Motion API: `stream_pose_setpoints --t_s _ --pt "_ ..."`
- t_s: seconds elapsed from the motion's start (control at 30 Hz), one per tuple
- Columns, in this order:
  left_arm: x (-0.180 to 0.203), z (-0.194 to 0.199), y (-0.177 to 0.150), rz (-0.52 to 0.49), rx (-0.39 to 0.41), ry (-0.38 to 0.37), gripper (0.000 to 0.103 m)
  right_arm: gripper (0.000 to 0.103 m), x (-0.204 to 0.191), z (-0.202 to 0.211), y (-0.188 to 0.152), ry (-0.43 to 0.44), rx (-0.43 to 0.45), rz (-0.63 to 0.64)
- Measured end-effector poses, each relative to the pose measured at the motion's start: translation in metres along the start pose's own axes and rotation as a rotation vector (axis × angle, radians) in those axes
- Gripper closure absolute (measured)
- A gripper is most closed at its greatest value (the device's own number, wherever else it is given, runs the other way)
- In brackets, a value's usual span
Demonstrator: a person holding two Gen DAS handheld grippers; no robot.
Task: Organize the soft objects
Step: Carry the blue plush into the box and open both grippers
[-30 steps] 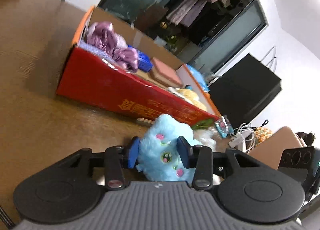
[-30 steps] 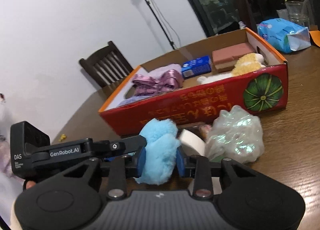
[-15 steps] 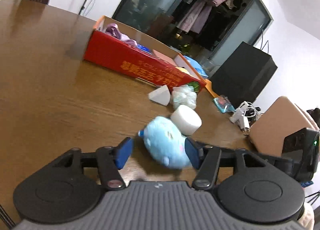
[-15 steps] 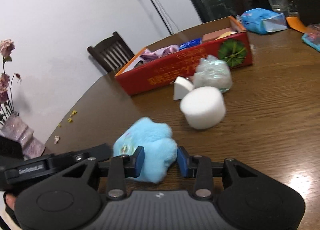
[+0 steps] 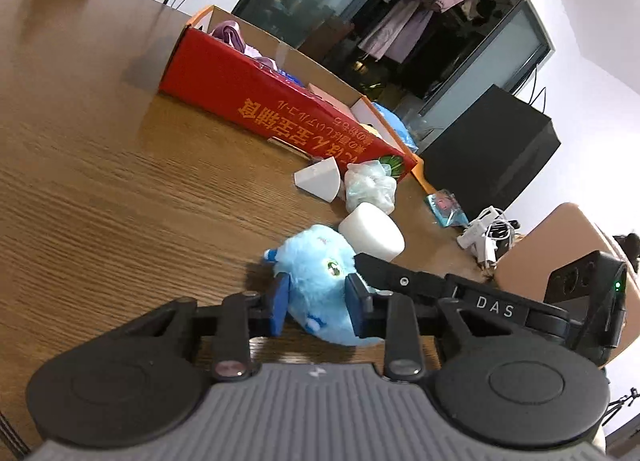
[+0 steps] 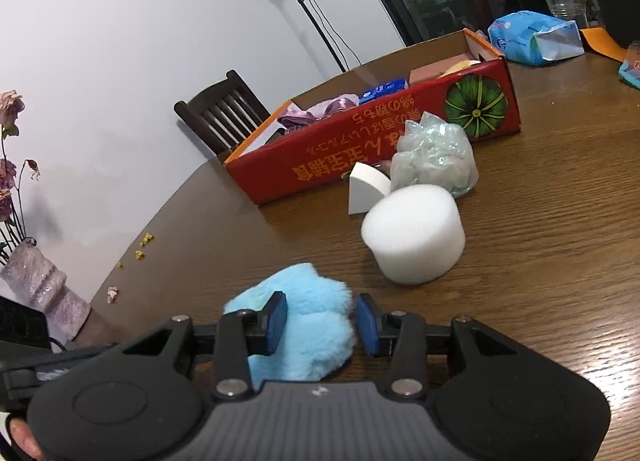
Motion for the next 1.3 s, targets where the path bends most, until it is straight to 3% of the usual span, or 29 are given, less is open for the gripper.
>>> stream_pose_setpoints --t_s 0.07,0.1,0.17,0.2,0.27,0.33,0.43,0.5,0.57,0.6,0.63,0.7,0.77,0.87,0.93,1.07,1.3 --pt "-0.001 0.0 0.002 0.018 0.0 -0.017 0.075 0.067 0.001 -0.001 0.0 0.008 -0.005 -0.008" --pt "-0.001 0.0 0.003 0.021 0.003 -0.024 0.076 0.076 0.001 -0.001 0.0 0.024 -0.014 -0.018" --pt "0.003 0.0 0.012 0.021 0.017 -0.056 0.078 0.08 -0.002 0.0 0.002 0.048 -0.024 -0.042" --pt "0.007 -0.001 0.022 0.014 0.032 -0.089 0.078 0.091 -0.008 0.002 0.006 0.058 -0.018 -0.032" --pt "0.017 -0.006 0.046 -0.003 0.059 -0.151 0.08 0.094 -0.021 0.006 0.017 0.093 0.001 -0.012" --pt "0.026 -0.016 0.082 -0.042 0.09 -0.204 0.089 0.096 -0.039 0.009 0.04 0.143 0.028 0.017" --pt "0.03 -0.034 0.126 -0.135 0.096 -0.137 0.088 0.092 -0.048 0.0 0.079 0.101 0.085 0.094" --pt "0.029 -0.034 0.136 -0.195 0.11 -0.114 0.085 0.091 -0.045 0.002 0.102 0.094 0.119 0.092" --pt "0.026 -0.027 0.129 -0.218 0.103 -0.129 0.063 0.076 -0.039 0.007 0.108 0.082 0.131 0.112" --pt "0.024 -0.021 0.12 -0.23 0.102 -0.126 0.05 0.055 -0.034 0.006 0.102 0.077 0.098 0.122" --pt "0.02 -0.015 0.106 -0.247 0.105 -0.11 0.042 0.043 -0.028 0.005 0.093 0.077 0.056 0.125" --pt "0.009 -0.01 0.075 -0.235 0.083 -0.066 0.039 0.043 -0.018 -0.005 0.066 0.085 -0.031 0.123" --pt "-0.007 -0.01 0.045 -0.147 0.036 -0.026 0.039 0.045 -0.009 -0.014 0.048 0.077 -0.074 0.094" --pt "-0.013 -0.015 0.019 -0.037 -0.011 -0.039 0.046 0.05 -0.013 -0.018 0.039 0.112 -0.057 0.094" --pt "-0.016 -0.019 0.017 -0.033 -0.014 -0.011 0.059 0.053 -0.016 -0.02 0.038 0.098 -0.053 0.108" --pt "-0.019 -0.021 0.022 -0.02 0.002 -0.007 0.059 0.056 -0.024 -0.009 0.033 0.039 -0.016 0.194" --pt "-0.023 -0.022 0.021 -0.011 -0.005 -0.019 0.072 0.055 -0.004 -0.022 0.022 0.012 -0.045 0.068"
Point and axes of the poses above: each gripper's, at about its wrist camera, not at the fingertips, and z roughly against the way its jaws point, x to its right, y to its top, the point moved 10 cm from there along -z, roughly the way its jaws point, and after that the axes turned 10 degrees about -z, right-handed, at the moved point
